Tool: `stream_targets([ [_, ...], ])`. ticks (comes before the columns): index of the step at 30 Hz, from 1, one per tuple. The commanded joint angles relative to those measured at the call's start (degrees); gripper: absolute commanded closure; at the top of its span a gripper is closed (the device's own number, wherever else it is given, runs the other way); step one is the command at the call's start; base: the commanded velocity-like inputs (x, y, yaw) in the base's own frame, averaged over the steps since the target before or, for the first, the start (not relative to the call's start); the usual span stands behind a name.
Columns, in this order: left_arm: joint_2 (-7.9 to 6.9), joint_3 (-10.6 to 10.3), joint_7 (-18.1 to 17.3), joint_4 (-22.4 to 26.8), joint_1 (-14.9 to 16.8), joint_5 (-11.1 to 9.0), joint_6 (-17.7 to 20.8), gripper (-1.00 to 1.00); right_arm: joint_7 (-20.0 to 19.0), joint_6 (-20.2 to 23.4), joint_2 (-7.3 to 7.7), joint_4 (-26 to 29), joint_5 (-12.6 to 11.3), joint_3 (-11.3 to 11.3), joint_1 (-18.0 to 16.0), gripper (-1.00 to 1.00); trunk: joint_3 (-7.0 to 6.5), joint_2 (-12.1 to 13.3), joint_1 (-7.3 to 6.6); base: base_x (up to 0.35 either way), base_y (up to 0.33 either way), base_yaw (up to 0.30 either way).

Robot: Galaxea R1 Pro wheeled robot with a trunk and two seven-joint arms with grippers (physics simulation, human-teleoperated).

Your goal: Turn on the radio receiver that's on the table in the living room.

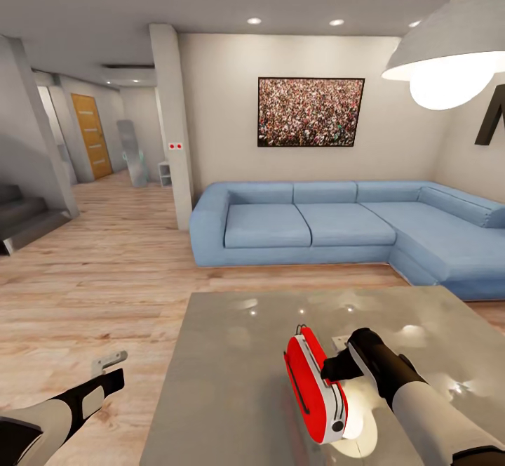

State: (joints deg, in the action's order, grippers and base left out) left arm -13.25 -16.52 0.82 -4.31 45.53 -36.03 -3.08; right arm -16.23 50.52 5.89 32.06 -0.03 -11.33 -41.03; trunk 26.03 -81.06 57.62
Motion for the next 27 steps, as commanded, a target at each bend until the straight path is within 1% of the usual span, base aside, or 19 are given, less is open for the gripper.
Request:
stream_targets([
  [1,-0.01,0.0,0.0,0.0,0.0,0.0,0.0,1.0,-0.1,0.0,0.0,0.0,-0.2,0.0,0.0,1.0,0.18,-0.4,0.22,0.0,0.0,0.0],
  [6,0.05,0.0,0.0,0.0,0.0,0.0,0.0,1.0,-0.4,0.0,0.0,0.0,-0.2,0.0,0.0,1.0,1.08,-2.4,1.32,0.0,0.0,0.0],
  [16,0.07,0.0,0.0,0.0,0.0,0.0,0.0,1.0,-0.8,0.0,-0.01,-0.1,-0.3,0.1,0.0,1.0,1.08,-2.4,1.32,0.0,0.0,0.0],
  [24,0.07,0.0,0.0,0.0,0.0,0.0,0.0,1.0,-0.8,0.0,-0.78,-0.5,-0.3,0.1,0.0,1.0,2.51,-5.6,3.08,0.0,0.0,0.0],
  [27,0.07,0.0,0.0,0.0,0.0,0.0,0.0,1.0,-0.8,0.0,-0.94,-0.7,-0.2,0.1,0.0,1.0,2.51,-5.6,3.08,0.0,0.0,0.0],
])
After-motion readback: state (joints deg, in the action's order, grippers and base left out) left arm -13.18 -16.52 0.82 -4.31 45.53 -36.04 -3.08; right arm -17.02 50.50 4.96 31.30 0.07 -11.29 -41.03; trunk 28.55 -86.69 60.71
